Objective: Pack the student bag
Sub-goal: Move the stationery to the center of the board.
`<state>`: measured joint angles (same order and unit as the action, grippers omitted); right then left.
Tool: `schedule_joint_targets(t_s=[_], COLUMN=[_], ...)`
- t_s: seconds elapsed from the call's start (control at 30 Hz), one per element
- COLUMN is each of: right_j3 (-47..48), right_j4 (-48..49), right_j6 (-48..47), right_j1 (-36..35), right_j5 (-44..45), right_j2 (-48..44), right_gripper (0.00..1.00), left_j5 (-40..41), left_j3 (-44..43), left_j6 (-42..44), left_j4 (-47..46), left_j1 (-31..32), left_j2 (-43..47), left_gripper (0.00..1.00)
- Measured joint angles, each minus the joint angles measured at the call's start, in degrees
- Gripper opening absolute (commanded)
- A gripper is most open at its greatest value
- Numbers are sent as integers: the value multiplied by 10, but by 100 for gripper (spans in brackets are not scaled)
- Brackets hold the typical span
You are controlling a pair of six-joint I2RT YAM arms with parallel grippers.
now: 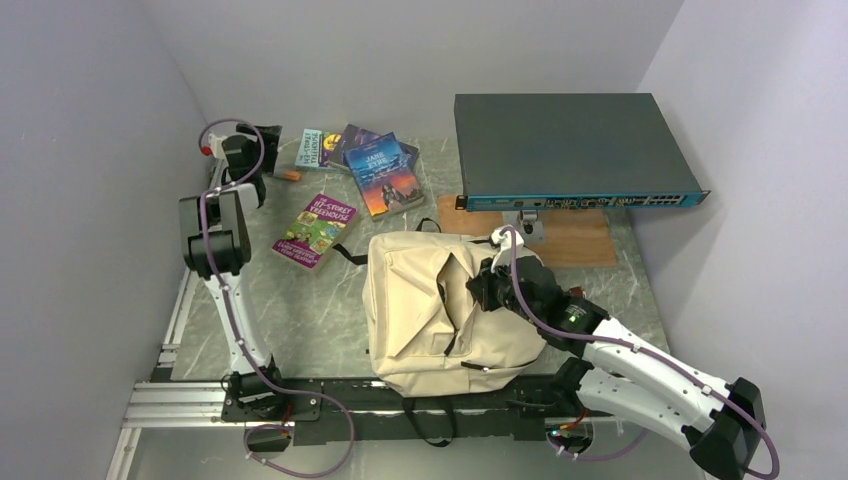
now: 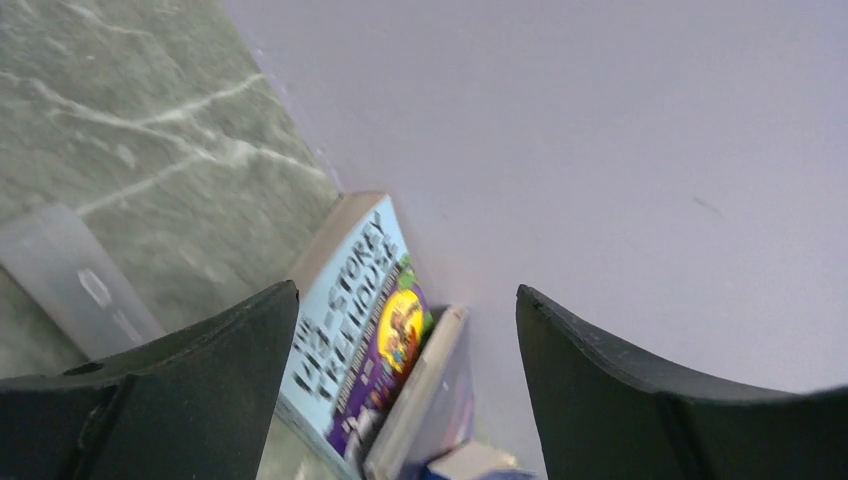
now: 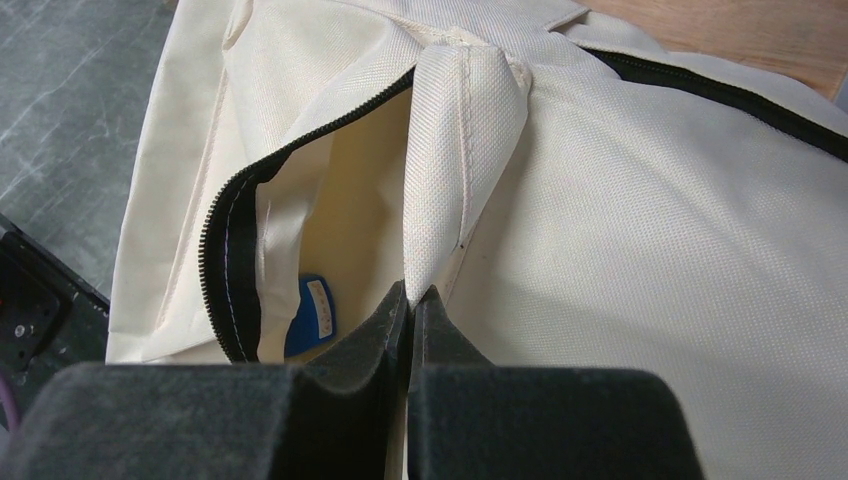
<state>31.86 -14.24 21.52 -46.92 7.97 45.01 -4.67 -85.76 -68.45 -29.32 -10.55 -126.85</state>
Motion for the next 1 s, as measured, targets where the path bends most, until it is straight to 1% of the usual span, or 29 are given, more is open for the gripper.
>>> schedule_joint_targets(t_s=[0.1,0.2,0.27,0.37,0.47,0.73,0.93,1.0], right_j3=[0,0,1,1,2,12,12,12], right_j4=[-1,-2,-3,-3,-3,-6,-8,-8], right_j6=[0,2,4,7,9,9,10,10], right_j1=[0,0,0,0,0,0,0,0], right_j5=[0,0,0,0,-1,-6,-7,-9], right_j2=[0,1,1,2,6,14,10,10], right_gripper=[0,0,0,0,0,0,0,0], left_j5=[-5,-7,-7,-6,-6,-21,-26,-26], left_j3=[-46,-93,-105,-120,-126,-190,-214,-228], left_j6=[-20,-28,-32,-29,-29,-20,18,34], left_j4=[-37,-42,-42,-18,36,239,348,391], left_j1=[-4,-4,-4,-3,-2,-2,-3,-4], left_j2=[-76,-136,-142,-142,-137,-123,-110,-110], left_gripper=[85,85,85,87,87,89,89,87])
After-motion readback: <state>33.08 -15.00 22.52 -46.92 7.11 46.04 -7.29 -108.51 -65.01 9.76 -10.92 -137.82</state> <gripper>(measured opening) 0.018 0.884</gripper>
